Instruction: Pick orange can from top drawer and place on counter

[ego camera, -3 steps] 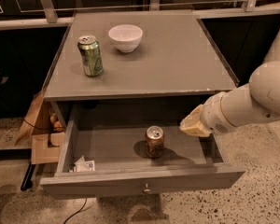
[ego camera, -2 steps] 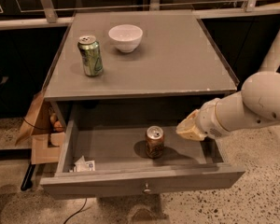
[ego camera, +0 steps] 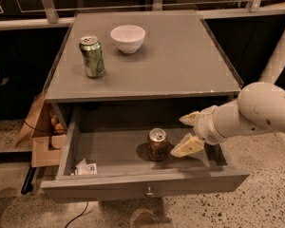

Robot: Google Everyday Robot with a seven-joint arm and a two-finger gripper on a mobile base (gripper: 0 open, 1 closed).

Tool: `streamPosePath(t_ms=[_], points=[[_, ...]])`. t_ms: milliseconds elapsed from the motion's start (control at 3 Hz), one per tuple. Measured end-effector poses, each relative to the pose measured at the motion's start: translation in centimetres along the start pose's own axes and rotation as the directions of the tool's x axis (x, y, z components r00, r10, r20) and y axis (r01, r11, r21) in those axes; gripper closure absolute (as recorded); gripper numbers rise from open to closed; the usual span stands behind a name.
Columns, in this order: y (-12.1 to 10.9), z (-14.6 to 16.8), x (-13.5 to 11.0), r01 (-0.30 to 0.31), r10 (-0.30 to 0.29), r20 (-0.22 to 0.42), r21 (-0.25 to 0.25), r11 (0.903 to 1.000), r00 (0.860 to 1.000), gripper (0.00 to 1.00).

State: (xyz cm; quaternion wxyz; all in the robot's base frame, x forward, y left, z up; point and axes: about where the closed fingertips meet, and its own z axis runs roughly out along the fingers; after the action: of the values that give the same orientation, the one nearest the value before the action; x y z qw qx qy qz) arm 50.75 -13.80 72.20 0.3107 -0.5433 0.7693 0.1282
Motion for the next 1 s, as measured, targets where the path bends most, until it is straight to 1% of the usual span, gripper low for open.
streamPosePath(t_ms=[333,667,1000], points=[[-0.2,1.3,-0.1,0.0,0.0,0.023,-0.006,1.0,1.0,0.21],[0.0,3.2,-0.4,-0.001,0.003,0.053,-0.029,0.9996,0.999,0.23],[0.6,5.3,-0.9,-0.006,0.012,0.084,-0.067,0.9978,0.996,0.24]])
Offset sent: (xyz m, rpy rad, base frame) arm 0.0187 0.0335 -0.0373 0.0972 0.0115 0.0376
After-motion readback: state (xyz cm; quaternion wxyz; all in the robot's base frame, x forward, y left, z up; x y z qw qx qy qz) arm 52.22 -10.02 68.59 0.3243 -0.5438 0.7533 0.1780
